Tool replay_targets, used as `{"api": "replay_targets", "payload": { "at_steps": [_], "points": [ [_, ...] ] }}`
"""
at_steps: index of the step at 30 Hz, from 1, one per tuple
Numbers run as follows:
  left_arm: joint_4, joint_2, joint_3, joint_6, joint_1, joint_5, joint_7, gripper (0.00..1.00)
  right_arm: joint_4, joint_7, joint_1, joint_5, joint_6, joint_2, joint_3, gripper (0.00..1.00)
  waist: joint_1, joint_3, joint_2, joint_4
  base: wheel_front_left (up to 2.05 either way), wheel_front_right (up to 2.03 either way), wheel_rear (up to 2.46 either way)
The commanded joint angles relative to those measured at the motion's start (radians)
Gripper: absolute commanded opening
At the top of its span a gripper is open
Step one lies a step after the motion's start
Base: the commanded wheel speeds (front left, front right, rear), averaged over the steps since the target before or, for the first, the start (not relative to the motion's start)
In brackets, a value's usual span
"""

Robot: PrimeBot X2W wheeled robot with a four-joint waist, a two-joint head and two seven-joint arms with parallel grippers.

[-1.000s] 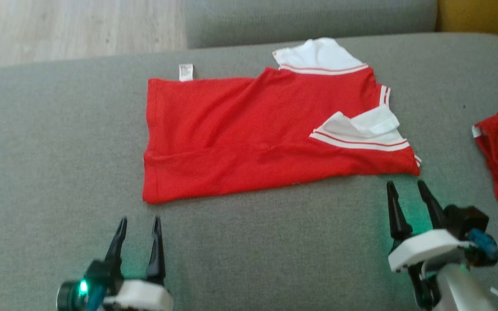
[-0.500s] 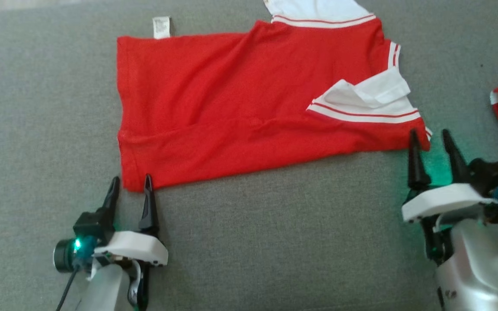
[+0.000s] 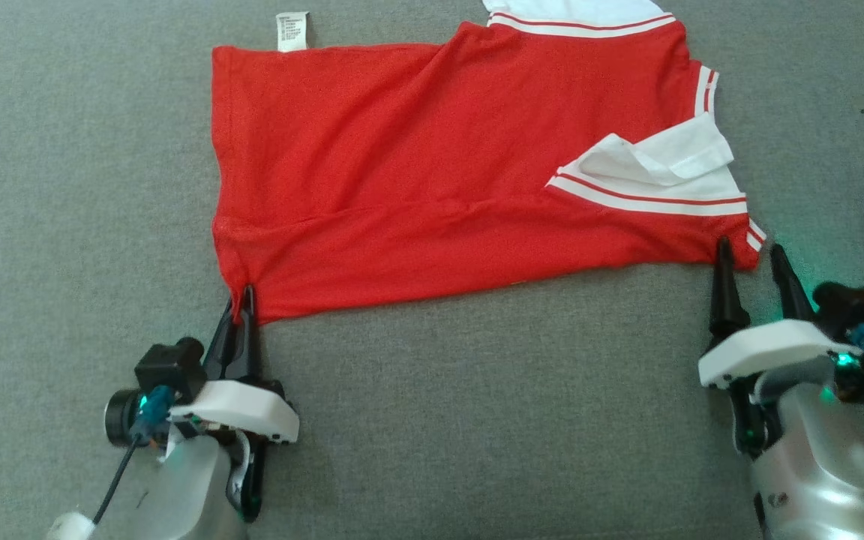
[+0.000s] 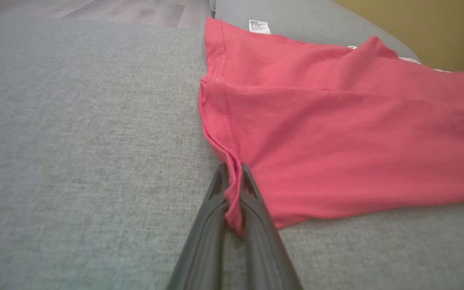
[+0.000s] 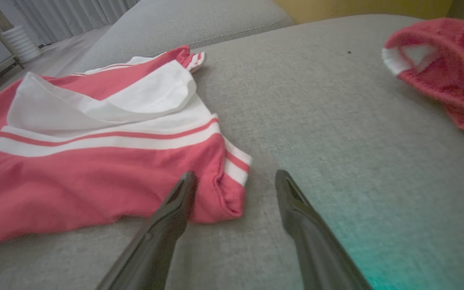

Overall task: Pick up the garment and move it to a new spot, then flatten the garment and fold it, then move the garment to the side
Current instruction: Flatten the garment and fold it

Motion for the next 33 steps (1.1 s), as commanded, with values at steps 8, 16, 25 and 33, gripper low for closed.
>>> {"api": "replay_targets", "payload": {
  "at_steps": [8, 16, 25, 33],
  "points": [
    [0.018, 0.004, 0.008, -0.011, 0.012, -0.005, 0.023, 0.00, 0.050, 0.002, -0.044, 0.112, -0.001, 0.012, 0.105, 0.00, 0.0002, -0.015, -0.0001, 0.006, 0.00, 0.00, 0.00],
    [-0.124, 0.015, 0.093, -0.019, -0.017, 0.079, 0.023, 0.00, -0.057, 0.002, -0.092, 0.255, -0.001, -0.020, 0.145, 0.00, 0.0002, -0.105, -0.0001, 0.002, 0.00, 0.00, 0.00],
    [-0.126, 0.034, 0.163, -0.030, 0.059, 0.128, 0.023, 0.00, -0.073, 0.032, -0.017, 0.430, -0.001, -0.092, 0.207, 0.00, 0.0002, -0.238, -0.0001, -0.004, 0.00, 0.00, 0.00],
    [-0.068, 0.010, 0.133, -0.042, 0.188, 0.122, 0.023, 1.00, -0.041, 0.055, 0.147, 0.476, -0.001, -0.114, 0.243, 1.00, 0.0002, -0.241, -0.0001, -0.003, 0.00, 0.00, 0.00]
  ]
}}
